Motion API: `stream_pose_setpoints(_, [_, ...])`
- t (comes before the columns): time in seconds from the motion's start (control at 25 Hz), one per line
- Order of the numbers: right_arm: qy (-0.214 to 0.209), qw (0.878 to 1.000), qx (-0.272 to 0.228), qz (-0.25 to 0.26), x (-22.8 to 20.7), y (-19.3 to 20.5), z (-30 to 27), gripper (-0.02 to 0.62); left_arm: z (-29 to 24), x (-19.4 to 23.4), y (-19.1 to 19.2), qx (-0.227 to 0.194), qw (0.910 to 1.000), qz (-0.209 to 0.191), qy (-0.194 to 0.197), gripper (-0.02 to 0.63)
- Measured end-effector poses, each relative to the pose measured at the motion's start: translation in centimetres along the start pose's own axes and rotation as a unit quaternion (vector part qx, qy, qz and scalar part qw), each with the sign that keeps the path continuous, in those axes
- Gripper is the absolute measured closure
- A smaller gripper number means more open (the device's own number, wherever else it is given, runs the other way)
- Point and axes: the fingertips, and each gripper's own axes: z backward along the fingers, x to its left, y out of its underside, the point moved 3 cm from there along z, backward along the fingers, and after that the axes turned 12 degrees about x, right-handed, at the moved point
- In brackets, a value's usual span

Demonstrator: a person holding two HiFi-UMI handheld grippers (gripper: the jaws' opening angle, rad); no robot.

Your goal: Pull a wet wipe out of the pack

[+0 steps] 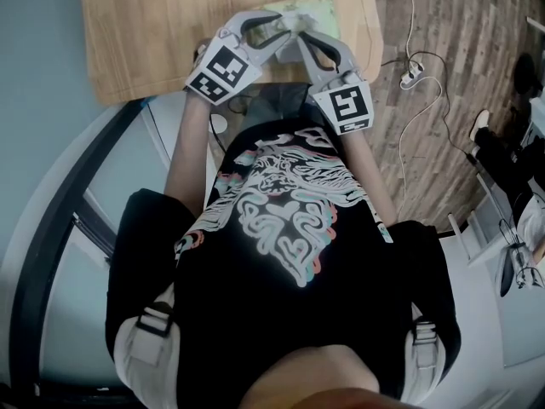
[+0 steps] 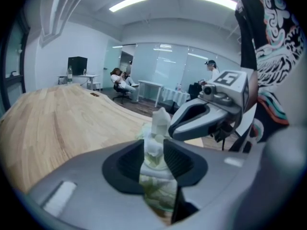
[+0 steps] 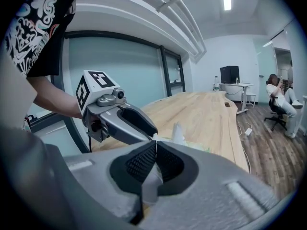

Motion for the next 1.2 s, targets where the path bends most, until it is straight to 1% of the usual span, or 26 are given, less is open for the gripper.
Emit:
stream_pose_setpoints(0.24, [0.001, 1.000, -0.002, -0.006, -0.3, 0.1, -0.1, 0.594, -0.9, -0.2, -0.3, 0.003, 0.9999, -0.005, 0.015, 0.514])
stream_pose_setpoints(0.44, [0.002, 1.000, -0.005, -0.002, -0.4, -0.1, 0.0, 0.594, -1.2, -0.2, -0.6, 0.007, 0.9998, -0.016, 0.003, 0.518])
stream_pose_setpoints(0.68, [0.004, 1.000, -0.004, 0.006, -0.1, -0.3, 0.0, 0.594, -1.1, -0.4, -0.2, 0.021, 0.9997, -0.014, 0.003, 0.582])
stream_pose_setpoints(0.88, [0.002, 1.000, 0.003, 0.024, 0.2, -0.2, -0.4, 0.594, -1.2, -0.3, 0.0, 0.023, 0.9996, 0.011, 0.009, 0.594])
stream_pose_setpoints(1.04, [0.006, 0.999, 0.023, 0.046, 0.6, -0.4, -0.8, 0.592, -1.1, 0.1, 0.2, 0.016, 0.9984, 0.050, 0.018, 0.597])
stream_pose_setpoints(1.08, [0.004, 0.998, 0.024, 0.052, 0.6, -0.4, -1.0, 0.587, -1.0, 0.2, 0.2, 0.014, 0.9979, 0.060, 0.020, 0.597])
stream_pose_setpoints(1.12, [0.003, 0.998, 0.025, 0.056, 0.7, -0.4, -1.2, 0.549, -1.0, 0.3, 0.2, 0.013, 0.9974, 0.068, 0.021, 0.597])
stream_pose_setpoints(1.2, [0.002, 0.998, 0.030, 0.059, 0.6, -0.4, -1.5, 0.546, -0.9, 0.5, 0.3, 0.012, 0.9965, 0.079, 0.024, 0.598])
